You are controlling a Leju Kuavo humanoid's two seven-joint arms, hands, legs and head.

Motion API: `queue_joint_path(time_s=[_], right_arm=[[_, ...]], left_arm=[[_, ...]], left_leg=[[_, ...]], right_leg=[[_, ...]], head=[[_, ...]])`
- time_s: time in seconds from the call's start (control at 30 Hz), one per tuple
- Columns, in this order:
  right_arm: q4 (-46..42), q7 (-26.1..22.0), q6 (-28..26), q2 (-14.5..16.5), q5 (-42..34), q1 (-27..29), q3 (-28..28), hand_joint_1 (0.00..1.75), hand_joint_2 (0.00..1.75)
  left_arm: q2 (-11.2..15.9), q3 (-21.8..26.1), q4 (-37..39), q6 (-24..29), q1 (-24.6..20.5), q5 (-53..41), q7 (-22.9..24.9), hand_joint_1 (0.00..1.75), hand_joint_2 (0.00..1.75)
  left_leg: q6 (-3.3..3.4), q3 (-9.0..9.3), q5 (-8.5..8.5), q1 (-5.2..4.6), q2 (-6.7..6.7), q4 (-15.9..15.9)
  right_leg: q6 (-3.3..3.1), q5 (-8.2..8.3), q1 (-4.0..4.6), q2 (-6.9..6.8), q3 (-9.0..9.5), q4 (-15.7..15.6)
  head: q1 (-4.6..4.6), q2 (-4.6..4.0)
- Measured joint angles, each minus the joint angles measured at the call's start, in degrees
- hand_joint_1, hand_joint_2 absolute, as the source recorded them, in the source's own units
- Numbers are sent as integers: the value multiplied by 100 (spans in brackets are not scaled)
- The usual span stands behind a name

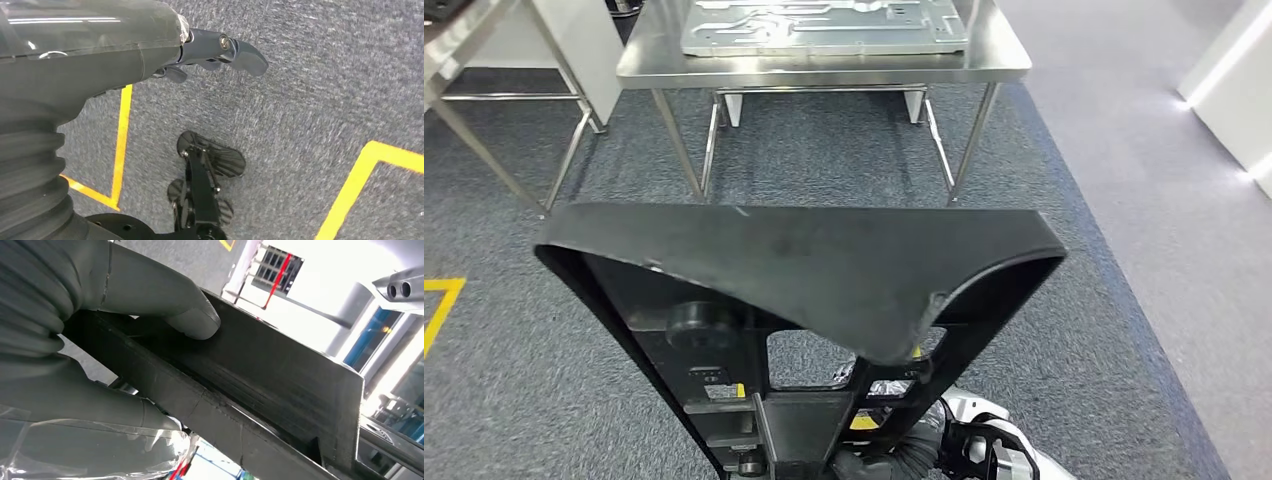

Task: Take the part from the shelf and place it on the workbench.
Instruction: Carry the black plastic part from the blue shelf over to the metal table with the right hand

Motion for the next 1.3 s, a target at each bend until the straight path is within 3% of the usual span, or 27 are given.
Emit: queue_joint_path(time_s=[0.03,0.07,0.13,0.2,0.3,0.37,0.5,0.57,0.63,0.67,0.7,0.73,0.8,0.87,0.97,1.03,1.1,1.13,1.17,1.23,1.3], right_arm=[[1,3,7,3,12,5,1,166,175],[1,7,16,7,26,8,1,166,175],[-1,11,30,19,63,7,-2,166,175],[-9,9,29,32,110,-1,-7,166,175],[-26,9,3,39,169,-3,-12,166,175],[-41,9,-19,40,184,-4,-14,166,175],[-56,8,-33,41,185,-13,-17,166,175],[-57,7,-39,46,182,-29,-17,166,175],[-51,8,-40,57,179,-48,-17,166,175],[-48,9,-37,61,178,-54,-18,166,175],[-44,10,-32,64,178,-58,-19,166,175],[-43,10,-28,68,178,-63,-22,166,175],[-42,10,-25,82,180,-84,-34,166,175],[-42,9,-24,92,182,-103,-52,166,175],[-48,10,-23,95,187,-114,-81,166,175],[-50,10,-22,95,188,-126,-97,166,175],[-45,10,-20,96,189,-122,-104,166,175],[-43,9,-19,96,192,-117,-104,166,175],[-42,9,-19,96,197,-113,-105,166,175],[-42,9,-20,96,205,-116,-109,166,175],[-44,10,-20,101,213,-122,-117,166,175]], left_arm=[[-3,7,0,-13,3,1,0,0,175],[-7,13,0,-29,2,3,0,0,175],[-16,32,0,-73,-6,6,-3,0,175],[-23,54,0,-126,-28,7,-7,0,175],[-25,69,0,-212,-68,2,-9,0,175],[-28,79,0,-265,-74,3,-16,0,175],[-31,88,0,-302,-73,3,-24,0,175],[-31,96,0,-309,-70,4,-26,0,175],[-29,115,0,-334,-49,4,-28,0,175],[-29,123,0,-345,-39,3,-28,0,175],[-28,132,0,-354,-33,2,-28,0,175],[-26,138,0,-355,-37,1,-28,0,175],[-23,146,0,-357,-56,-4,-28,0,175],[-22,149,0,-358,-63,-10,-31,0,175],[-23,150,0,-360,-65,-27,-36,0,175],[-24,150,0,-363,-72,-50,-40,0,175],[-23,150,0,-363,-73,-72,-42,0,175],[-22,150,0,-363,-70,-83,-42,0,175],[-22,150,0,-363,-69,-91,-42,0,175],[-22,150,0,-363,-69,-100,-42,0,175],[-21,150,0,-363,-77,-102,-42,0,175]], left_leg=[[0,7,-11,-2,60,0],[-8,18,-25,-2,118,1],[-42,63,-58,-2,197,1],[-98,99,-94,-16,243,1],[-191,138,-112,-27,290,-34],[-247,171,-143,-19,258,-39],[-272,174,-197,-6,165,23],[-273,59,-321,-6,111,251],[-275,-393,-511,-8,30,995],[-270,-528,-464,-8,9,1150],[-260,-560,-304,-9,-3,1089],[-237,-403,-107,-11,-11,719],[-185,-168,66,-37,-30,178],[-130,-116,36,-71,-41,54],[-35,-34,43,-49,-30,-21],[9,34,25,-33,-21,-63],[22,78,-20,-32,-14,-64],[16,110,-50,-30,-13,-63],[4,153,-84,-27,-14,-63],[-34,274,-171,-14,-15,-66],[-103,356,-267,-23,-14,-77]], right_leg=[[12,-32,-17,-19,-121,204],[18,40,-28,-34,-141,211],[2,416,-36,-91,165,-397],[-44,652,-3,-166,523,-1079],[-124,648,51,-158,618,-1291],[-186,659,29,-131,670,-1359],[-227,674,7,-119,727,-1428],[-254,665,12,-113,734,-1429],[-309,623,47,-63,759,-1414],[-324,594,64,-31,780,-1398],[-329,560,80,2,806,-1378],[-317,529,82,18,828,-1359],[-272,479,92,43,838,-1318],[-213,461,87,59,828,-1310],[-109,365,71,32,798,-1172],[-42,140,40,0,521,-632],[2,-56,0,-10,74,63],[16,-27,-20,-16,-73,229],[25,113,-36,-26,-112,186],[23,600,-55,-60,110,-460],[-17,824,-24,-95,388,-1063]], head=[[1,0],[1,0],[2,0],[0,0],[-2,0],[-3,0],[-4,0],[-8,0],[-10,0],[-10,0],[-10,0],[-9,0],[-5,0],[-3,0],[8,1],[26,0],[30,0],[30,0],[29,0],[32,0],[35,1]])
